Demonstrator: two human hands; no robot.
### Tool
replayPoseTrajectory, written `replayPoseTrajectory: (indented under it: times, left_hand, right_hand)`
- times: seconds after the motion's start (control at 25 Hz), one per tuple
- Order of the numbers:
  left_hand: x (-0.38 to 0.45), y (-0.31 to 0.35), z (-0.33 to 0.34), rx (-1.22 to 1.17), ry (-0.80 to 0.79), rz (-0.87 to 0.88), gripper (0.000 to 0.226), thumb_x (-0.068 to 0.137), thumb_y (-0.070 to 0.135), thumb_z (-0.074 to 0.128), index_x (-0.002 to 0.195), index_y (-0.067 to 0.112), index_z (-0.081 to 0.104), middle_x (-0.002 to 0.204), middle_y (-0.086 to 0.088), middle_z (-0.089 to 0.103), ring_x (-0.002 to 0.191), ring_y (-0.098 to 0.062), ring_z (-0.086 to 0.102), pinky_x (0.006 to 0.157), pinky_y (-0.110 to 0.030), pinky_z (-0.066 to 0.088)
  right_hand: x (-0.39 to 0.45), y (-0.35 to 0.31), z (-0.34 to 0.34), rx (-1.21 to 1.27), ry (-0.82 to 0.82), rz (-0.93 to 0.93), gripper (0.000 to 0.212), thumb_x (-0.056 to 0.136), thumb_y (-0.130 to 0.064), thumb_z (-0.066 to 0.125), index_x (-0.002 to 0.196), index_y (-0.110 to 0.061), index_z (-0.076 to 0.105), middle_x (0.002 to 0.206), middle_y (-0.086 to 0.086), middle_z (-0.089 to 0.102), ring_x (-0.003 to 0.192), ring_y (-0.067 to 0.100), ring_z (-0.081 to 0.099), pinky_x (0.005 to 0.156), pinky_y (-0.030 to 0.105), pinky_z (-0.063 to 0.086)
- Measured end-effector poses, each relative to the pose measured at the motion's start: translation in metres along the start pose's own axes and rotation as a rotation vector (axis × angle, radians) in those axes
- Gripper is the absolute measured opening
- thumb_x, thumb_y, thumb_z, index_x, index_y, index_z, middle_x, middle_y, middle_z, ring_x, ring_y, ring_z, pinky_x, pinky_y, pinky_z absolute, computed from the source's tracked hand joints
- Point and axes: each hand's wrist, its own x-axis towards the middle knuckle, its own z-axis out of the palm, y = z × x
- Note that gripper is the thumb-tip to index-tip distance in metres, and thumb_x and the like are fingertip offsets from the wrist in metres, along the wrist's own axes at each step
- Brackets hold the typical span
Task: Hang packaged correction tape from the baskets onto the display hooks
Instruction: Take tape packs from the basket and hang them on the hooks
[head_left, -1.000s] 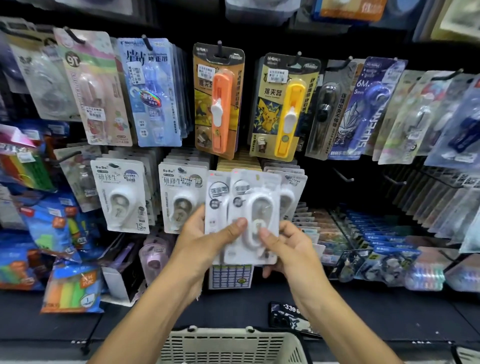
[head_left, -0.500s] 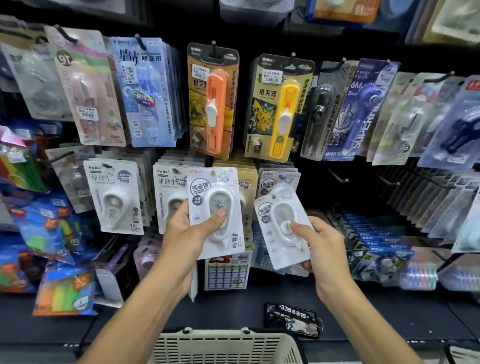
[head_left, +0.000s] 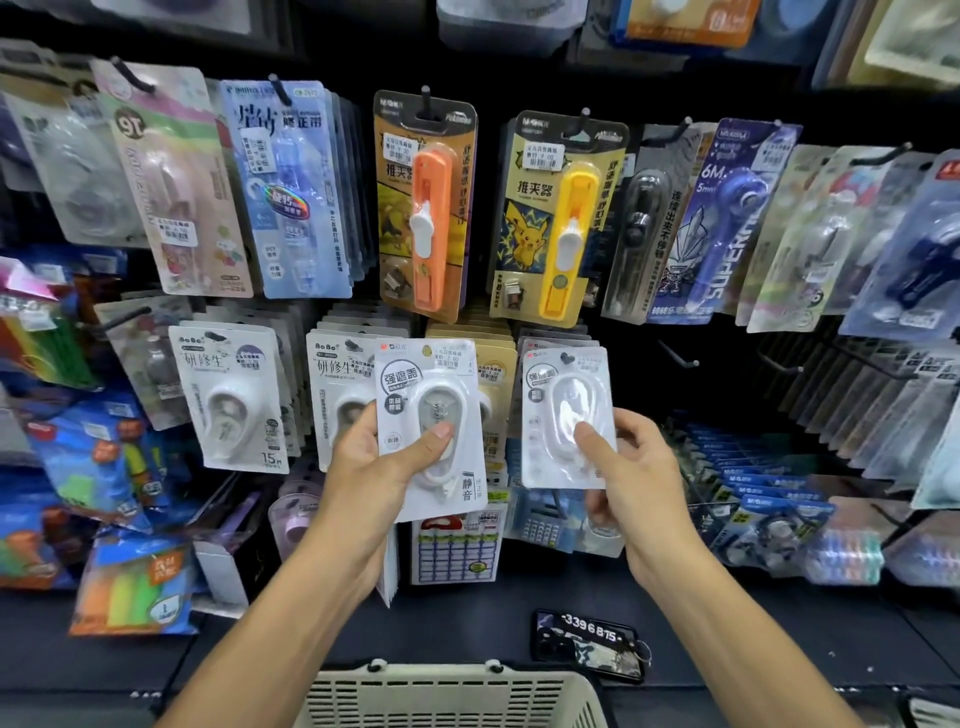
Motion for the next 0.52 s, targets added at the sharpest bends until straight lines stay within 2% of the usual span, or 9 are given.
replayPoseTrajectory:
  times: [0.08,0.12,0.16,0.2,0.28,0.32,0.4,0.48,0.52]
  left_hand:
    - [-0.001,0.001,0.001,0.007,-0.003,0.002,0.044,0.073,0.02,0.078,0.116,0.022,0.067,0.111,0.001,0.078,0.104,-0.019,0.074,0.092,-0.04,0.054]
    - [-0.001,0.0,0.002,0.022,-0.011,0.006,0.044,0.075,0.022,0.077,0.117,0.023,0.067,0.112,0.002,0.078,0.104,-0.018,0.074,0.092,-0.038,0.054]
    - [-0.003,-0.001,0.004,0.05,-0.026,0.009,0.043,0.076,0.025,0.076,0.118,0.024,0.067,0.111,0.004,0.078,0.104,-0.015,0.074,0.092,-0.036,0.054]
    - [-0.004,-0.002,0.007,0.095,-0.054,0.013,0.043,0.076,0.031,0.075,0.119,0.027,0.066,0.111,0.007,0.078,0.103,-0.011,0.074,0.09,-0.033,0.054]
    - [-0.009,-0.002,0.016,0.216,-0.126,0.025,0.041,0.076,0.047,0.072,0.114,0.035,0.065,0.105,0.016,0.077,0.094,0.0,0.072,0.077,-0.021,0.053]
    - [-0.01,-0.002,0.019,0.283,-0.153,0.038,0.038,0.076,0.054,0.068,0.11,0.039,0.065,0.102,0.021,0.076,0.091,0.005,0.071,0.07,-0.015,0.052]
    - [-0.011,-0.002,0.023,0.419,-0.174,0.081,0.029,0.082,0.061,0.061,0.106,0.045,0.064,0.102,0.028,0.072,0.095,0.006,0.068,0.07,-0.011,0.05]
    - [-0.011,-0.002,0.018,0.688,-0.089,0.255,0.022,0.091,0.054,0.062,0.111,0.044,0.061,0.108,0.032,0.066,0.106,0.007,0.059,0.084,-0.012,0.047]
    - [-0.009,-0.002,0.014,0.871,-0.024,0.38,0.027,0.094,0.046,0.062,0.121,0.042,0.059,0.12,0.031,0.062,0.115,0.006,0.052,0.095,-0.017,0.043]
  right_hand:
    - [-0.002,0.002,0.003,-0.142,0.041,0.075,0.054,0.095,-0.029,0.068,0.139,-0.035,0.038,0.126,-0.005,0.057,0.088,0.017,0.07,0.07,0.037,0.061]
    - [-0.007,0.003,0.004,-0.249,0.039,0.022,0.055,0.093,-0.034,0.069,0.137,-0.039,0.037,0.133,-0.007,0.053,0.097,0.011,0.067,0.078,0.035,0.059]
    - [-0.014,0.005,0.008,-0.267,-0.02,-0.071,0.05,0.089,-0.04,0.071,0.128,-0.045,0.04,0.133,-0.01,0.054,0.098,0.005,0.065,0.079,0.028,0.056]
    - [-0.021,0.005,0.013,-0.176,-0.153,-0.155,0.047,0.085,-0.042,0.075,0.121,-0.047,0.044,0.128,-0.01,0.06,0.096,0.006,0.068,0.075,0.025,0.057]
    - [-0.031,0.005,0.026,0.01,-0.424,-0.209,0.048,0.079,-0.032,0.081,0.115,-0.043,0.052,0.118,-0.001,0.07,0.093,0.022,0.074,0.072,0.032,0.062]
    - [-0.032,0.003,0.03,0.052,-0.458,-0.224,0.047,0.078,-0.024,0.082,0.113,-0.04,0.055,0.116,0.001,0.072,0.093,0.027,0.074,0.071,0.036,0.062]
    - [-0.027,-0.002,0.031,0.123,-0.319,-0.238,0.043,0.081,-0.011,0.08,0.108,-0.038,0.061,0.115,0.001,0.073,0.097,0.025,0.074,0.066,0.031,0.06]
    - [-0.019,-0.004,0.021,0.123,-0.119,-0.195,0.041,0.088,-0.007,0.074,0.107,-0.042,0.063,0.12,-0.001,0.07,0.102,0.019,0.071,0.067,0.029,0.057]
    - [-0.015,-0.003,0.014,0.088,-0.053,-0.167,0.041,0.09,-0.009,0.071,0.108,-0.045,0.063,0.124,-0.002,0.068,0.103,0.019,0.069,0.069,0.035,0.057]
